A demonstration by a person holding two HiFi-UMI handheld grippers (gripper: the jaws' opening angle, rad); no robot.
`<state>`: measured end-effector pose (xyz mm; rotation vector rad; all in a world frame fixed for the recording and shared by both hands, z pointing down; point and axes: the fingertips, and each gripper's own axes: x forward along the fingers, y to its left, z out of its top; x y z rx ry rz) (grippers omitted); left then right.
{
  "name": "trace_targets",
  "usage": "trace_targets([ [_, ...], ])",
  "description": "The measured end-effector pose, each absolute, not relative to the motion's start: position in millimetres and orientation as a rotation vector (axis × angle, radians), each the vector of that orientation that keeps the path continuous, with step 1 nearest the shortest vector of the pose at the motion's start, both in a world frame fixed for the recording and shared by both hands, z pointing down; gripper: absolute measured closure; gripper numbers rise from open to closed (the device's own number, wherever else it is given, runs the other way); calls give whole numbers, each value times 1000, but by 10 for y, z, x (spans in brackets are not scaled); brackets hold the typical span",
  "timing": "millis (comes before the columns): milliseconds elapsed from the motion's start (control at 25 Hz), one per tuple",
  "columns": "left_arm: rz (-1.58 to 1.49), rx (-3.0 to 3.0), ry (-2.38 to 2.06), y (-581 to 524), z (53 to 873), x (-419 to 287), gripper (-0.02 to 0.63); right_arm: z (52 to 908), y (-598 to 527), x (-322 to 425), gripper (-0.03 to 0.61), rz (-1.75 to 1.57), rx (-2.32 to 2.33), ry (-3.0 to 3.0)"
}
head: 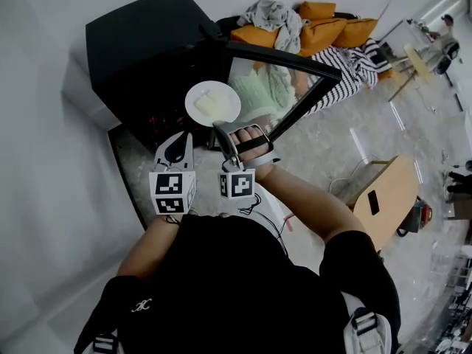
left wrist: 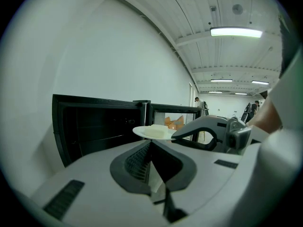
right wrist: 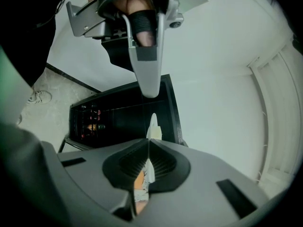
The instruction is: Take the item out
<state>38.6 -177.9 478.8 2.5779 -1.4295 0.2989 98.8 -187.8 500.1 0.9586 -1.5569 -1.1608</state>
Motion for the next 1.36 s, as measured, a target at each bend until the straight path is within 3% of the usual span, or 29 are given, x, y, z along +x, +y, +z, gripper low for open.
trace_targets([
  [1360,275,2513,-1546,-1743,4793,167,606,4893,-1891,737,561,-1234,882,-1649],
])
